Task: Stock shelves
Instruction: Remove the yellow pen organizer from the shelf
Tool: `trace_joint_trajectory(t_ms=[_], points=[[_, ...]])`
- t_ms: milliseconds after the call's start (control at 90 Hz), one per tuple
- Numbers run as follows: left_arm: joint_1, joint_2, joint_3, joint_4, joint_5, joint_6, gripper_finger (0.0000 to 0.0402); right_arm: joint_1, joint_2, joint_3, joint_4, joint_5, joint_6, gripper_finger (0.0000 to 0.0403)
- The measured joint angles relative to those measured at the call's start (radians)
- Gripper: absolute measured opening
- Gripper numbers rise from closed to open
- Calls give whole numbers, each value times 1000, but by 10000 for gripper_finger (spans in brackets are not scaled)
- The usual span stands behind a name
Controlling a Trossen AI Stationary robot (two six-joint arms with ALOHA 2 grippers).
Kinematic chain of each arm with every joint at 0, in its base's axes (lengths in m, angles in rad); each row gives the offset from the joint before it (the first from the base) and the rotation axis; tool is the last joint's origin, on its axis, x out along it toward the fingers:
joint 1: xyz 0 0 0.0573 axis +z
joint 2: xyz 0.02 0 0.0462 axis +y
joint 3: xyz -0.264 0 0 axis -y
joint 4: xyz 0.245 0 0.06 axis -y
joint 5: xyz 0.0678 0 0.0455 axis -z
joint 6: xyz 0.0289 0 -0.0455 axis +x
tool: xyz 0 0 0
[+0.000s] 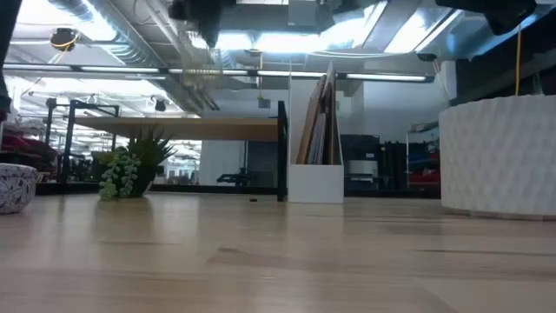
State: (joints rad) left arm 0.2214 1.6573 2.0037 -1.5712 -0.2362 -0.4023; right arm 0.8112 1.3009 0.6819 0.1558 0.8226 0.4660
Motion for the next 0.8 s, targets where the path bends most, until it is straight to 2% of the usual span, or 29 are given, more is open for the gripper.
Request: trace_joint_trajectory(t_ms=[156,311,567,667,800], points=[[-250,-14,0,1,108,-154,0,0,0,0,2,4,0,264],[-546,-8,-45,5,118,-400,0,0,0,0,2,4,0,264],[-975,-5,-301,63,125,-1061,0,0,0,0,2,4,-18,264],[-1106,-4,-392,166,126,-1330,0,0,0,0,11,5,-32,264],[-1239,-2,-496,270,90,-1594,0,0,0,0,24,23,-53,264]])
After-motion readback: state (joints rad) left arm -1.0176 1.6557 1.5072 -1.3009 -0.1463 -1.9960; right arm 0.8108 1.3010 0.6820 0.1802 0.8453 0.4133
